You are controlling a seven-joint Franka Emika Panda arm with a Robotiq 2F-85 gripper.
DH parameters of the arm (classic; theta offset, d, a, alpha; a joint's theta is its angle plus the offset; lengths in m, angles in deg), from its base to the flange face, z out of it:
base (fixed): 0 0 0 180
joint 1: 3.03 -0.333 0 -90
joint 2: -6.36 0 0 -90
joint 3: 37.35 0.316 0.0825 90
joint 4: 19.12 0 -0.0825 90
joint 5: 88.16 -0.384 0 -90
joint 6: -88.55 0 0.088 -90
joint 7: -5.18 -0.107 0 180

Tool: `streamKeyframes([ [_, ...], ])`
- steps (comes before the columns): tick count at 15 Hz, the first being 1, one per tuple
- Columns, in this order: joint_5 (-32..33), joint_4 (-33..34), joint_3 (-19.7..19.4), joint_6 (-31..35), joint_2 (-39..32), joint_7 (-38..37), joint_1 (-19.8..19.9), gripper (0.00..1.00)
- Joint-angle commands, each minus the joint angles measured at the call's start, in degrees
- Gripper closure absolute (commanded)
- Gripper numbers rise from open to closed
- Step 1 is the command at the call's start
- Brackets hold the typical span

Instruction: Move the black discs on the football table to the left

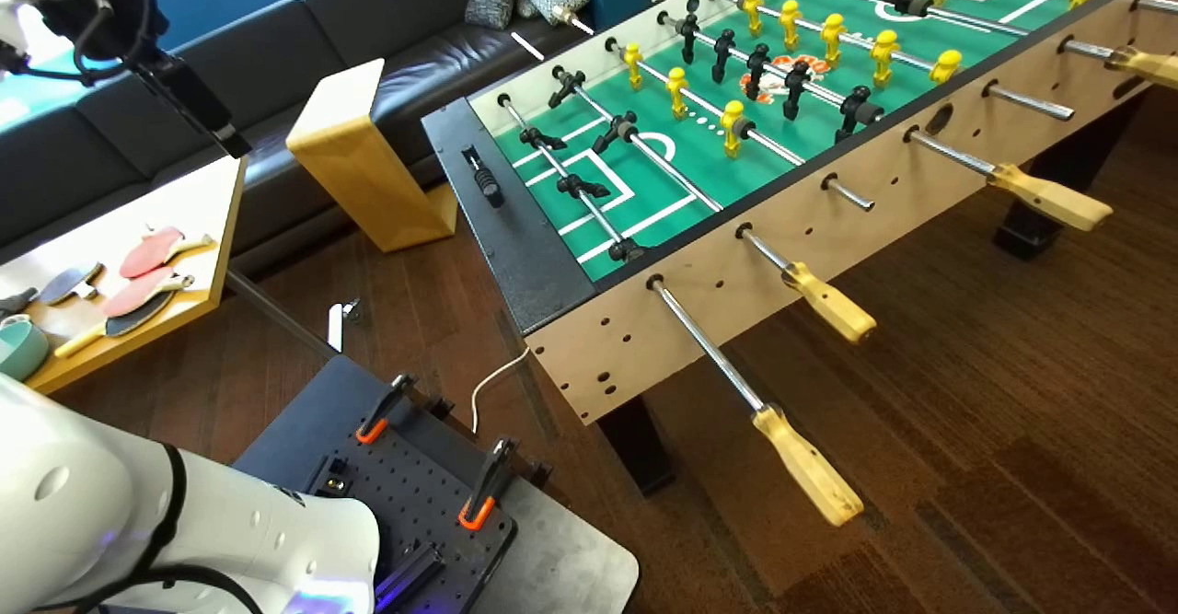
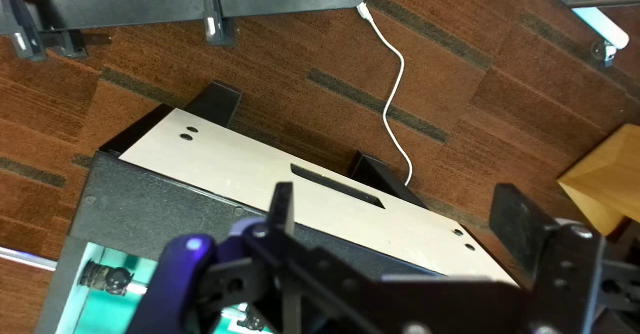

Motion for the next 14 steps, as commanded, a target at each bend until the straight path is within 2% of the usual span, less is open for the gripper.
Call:
streamKeyframes([
  [1, -0.21, 0.12, 0.31, -0.22, 0.05, 0.22, 0.44, 0.00],
  [5, 0.00, 1.34, 1.75, 3.71, -4.39, -2.54, 2.27, 0.00],
  [10, 2.18, 3.05, 3.93, 22.19, -15.89, -8.20, 5.95, 0.00],
  [14, 7.69, 4.95, 5.20, 32.31, -26.16, -15.64, 8.22, 0.00],
])
